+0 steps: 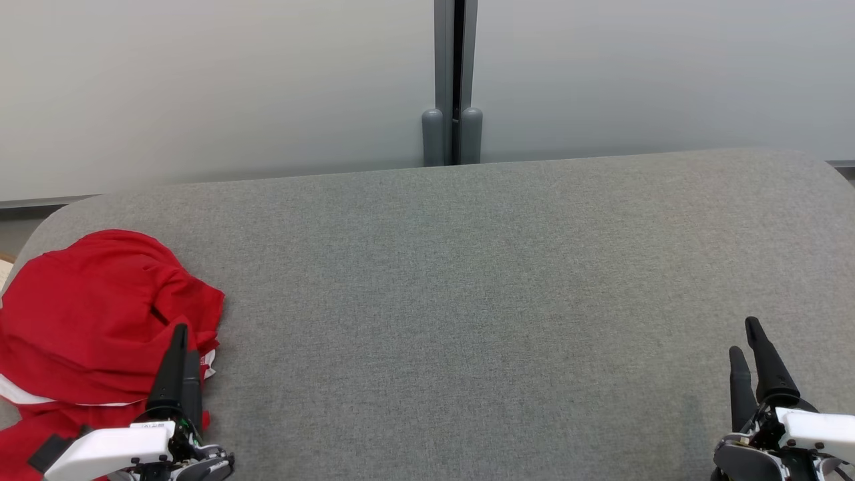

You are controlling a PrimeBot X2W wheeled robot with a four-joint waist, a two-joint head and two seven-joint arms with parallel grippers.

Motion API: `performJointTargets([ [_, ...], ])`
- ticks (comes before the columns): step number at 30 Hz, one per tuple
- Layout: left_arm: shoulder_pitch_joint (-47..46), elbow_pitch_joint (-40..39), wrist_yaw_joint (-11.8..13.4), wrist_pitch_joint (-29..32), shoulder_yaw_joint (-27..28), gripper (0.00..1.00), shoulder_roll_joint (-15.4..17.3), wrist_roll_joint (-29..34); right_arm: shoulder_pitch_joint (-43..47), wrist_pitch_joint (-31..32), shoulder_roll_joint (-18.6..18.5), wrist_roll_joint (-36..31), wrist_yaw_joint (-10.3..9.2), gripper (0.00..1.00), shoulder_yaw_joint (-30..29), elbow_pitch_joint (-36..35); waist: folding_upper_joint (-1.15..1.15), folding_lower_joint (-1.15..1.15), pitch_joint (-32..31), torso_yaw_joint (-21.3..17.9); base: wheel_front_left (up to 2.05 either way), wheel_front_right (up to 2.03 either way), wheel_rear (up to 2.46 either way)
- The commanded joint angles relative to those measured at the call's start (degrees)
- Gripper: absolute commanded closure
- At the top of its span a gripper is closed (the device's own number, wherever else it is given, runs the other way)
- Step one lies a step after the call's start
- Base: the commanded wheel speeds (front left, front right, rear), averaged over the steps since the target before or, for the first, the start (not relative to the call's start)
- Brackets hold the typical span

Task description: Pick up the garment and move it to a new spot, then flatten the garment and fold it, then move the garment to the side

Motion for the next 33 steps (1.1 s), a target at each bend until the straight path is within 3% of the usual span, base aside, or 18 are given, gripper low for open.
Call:
performJointTargets([
  [1, -0.99, -1.49, 0.00, -0.55, -0.06, 0.00, 0.55, 0.88, -0.80, -0.78, -0.84, -1.06, 0.00, 0.00, 0.31, -1.47, 0.00, 0.00, -0.01, -0.01, 0.00, 0.00, 0.00],
  [13, -0.98, -4.50, 0.00, -3.67, 2.36, 0.00, 0.67, 7.28, -1.13, -4.03, -2.28, -12.58, 0.00, 0.00, 0.42, -4.24, 0.00, 0.00, -0.01, -0.05, 0.00, 0.00, 0.00],
  [15, -1.73, -7.54, 0.04, -5.99, 4.07, 0.00, 0.75, 12.31, -1.85, -6.35, -4.11, -28.03, 0.01, 0.00, 1.35, -10.00, 0.00, 0.00, 0.01, -0.05, 0.00, 0.00, 0.00],
  [19, -1.99, -10.65, 0.46, -6.85, 3.97, 0.00, 0.77, 16.76, -2.03, -7.24, -4.89, -33.55, 0.01, 0.00, 1.94, -12.24, 0.00, 0.00, 0.07, -0.01, 0.00, 0.00, 0.00],
  [24, -1.98, -15.55, 2.60, -7.87, 1.85, 0.00, 0.79, 24.13, -2.41, -8.24, -6.19, -39.95, 0.01, 0.00, 3.19, -15.24, 0.00, 0.00, 0.17, 0.08, 0.00, 0.00, 0.00],
  [33, -0.93, -20.39, 8.86, -9.58, -6.61, 0.00, 0.85, 40.38, -1.87, -9.97, -8.22, -50.53, 0.01, 0.00, 6.13, -17.43, 0.00, 0.00, 0.27, 0.26, 0.00, 0.00, 0.00],
])
